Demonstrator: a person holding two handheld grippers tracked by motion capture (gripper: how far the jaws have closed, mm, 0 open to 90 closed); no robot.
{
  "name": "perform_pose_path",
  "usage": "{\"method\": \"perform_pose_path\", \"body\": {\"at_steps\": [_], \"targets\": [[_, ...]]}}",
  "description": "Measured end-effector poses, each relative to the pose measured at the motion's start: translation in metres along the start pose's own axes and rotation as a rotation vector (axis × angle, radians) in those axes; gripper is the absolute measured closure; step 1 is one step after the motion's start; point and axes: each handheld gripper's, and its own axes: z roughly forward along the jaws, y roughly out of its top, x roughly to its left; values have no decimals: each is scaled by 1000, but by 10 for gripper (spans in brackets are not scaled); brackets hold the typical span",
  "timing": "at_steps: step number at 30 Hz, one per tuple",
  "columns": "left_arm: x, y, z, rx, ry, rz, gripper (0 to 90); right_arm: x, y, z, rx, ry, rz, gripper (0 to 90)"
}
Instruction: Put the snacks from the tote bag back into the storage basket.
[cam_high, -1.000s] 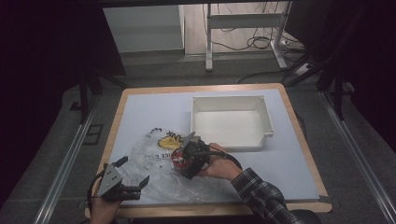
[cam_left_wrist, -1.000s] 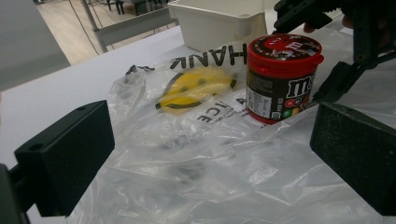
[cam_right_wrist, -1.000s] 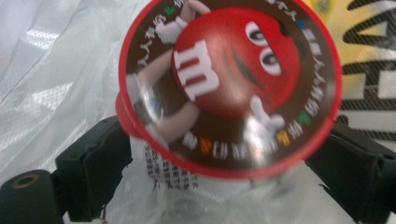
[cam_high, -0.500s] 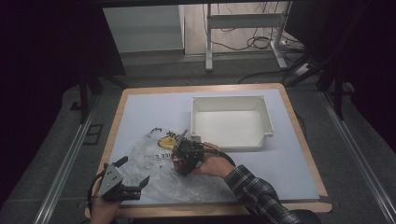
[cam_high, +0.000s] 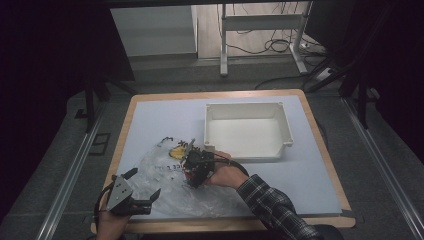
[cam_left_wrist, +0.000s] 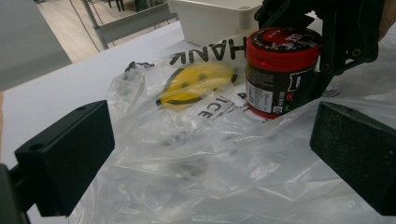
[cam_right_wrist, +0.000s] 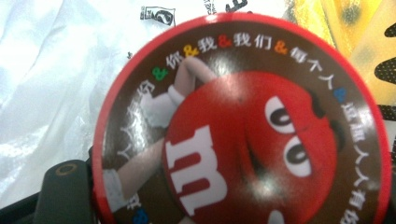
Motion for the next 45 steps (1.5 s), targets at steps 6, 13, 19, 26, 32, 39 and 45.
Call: {"method": "perform_pose_path", "body": {"at_steps": [6,13,19,26,32,39,45], "targets": [[0,0,0,3,1,5,0,1,1,0,11,-7,-7,246],[0,0,0,3,3,6,0,-1,0,-3,8,4,21,253],[0,0,0,4,3,6,0,-1,0,-10,4,0,29,255],[0,0,-1,-15,-2,-14,0,1,2,-20,-4,-3,35,255],[2,0,-2,-21,-6,-28,0,2,2,-26,-12,2,32,255],[4,0,-1,-12,-3,-34,9,1,-2,-34,-12,-9,38,256],[5,0,-2,-18,-2,-44,9,-3,-6,-43,-27,-15,47,256]]}}
